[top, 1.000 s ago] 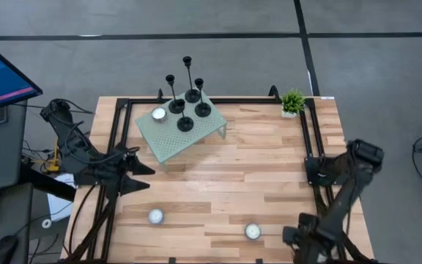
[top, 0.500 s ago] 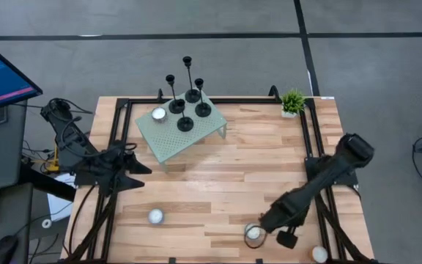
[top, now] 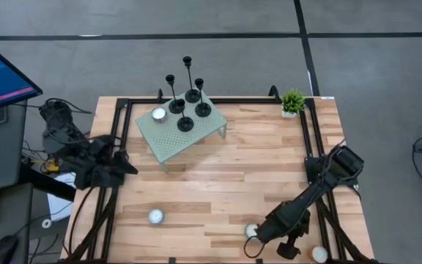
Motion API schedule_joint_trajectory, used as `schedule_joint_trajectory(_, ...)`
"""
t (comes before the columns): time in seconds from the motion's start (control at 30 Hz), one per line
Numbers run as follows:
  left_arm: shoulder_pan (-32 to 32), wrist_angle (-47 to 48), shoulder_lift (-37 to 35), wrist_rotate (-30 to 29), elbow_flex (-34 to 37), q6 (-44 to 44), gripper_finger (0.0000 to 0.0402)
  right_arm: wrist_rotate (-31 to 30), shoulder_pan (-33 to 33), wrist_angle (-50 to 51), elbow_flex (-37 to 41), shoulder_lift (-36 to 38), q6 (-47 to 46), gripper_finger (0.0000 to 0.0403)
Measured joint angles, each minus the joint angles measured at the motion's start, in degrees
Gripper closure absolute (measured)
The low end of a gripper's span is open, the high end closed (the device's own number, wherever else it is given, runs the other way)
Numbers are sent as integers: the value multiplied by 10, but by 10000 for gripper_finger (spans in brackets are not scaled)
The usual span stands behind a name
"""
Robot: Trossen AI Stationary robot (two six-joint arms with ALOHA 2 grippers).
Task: Pick & Place candle stick holders
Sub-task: Put the orange patterned scented candle on the shelf
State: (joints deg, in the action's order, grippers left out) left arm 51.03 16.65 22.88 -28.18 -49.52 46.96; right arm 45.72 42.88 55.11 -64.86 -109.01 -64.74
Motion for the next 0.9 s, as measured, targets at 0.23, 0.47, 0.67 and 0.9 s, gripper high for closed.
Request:
schedule_joint_trajectory(0.23,0,0,-15,13,0,0,53,56,39,-88,56,0,-87,18)
schedule_joint_trajectory(0.47,0,0,-16,13,0,0,53,87,73,-188,95,0,-148,19)
schedule_joint_trajectory(0.67,0,0,-15,13,0,0,53,97,106,-269,128,1,-204,19)
schedule_joint_trajectory(0.9,0,0,-15,13,0,0,53,59,120,-288,135,0,-221,19)
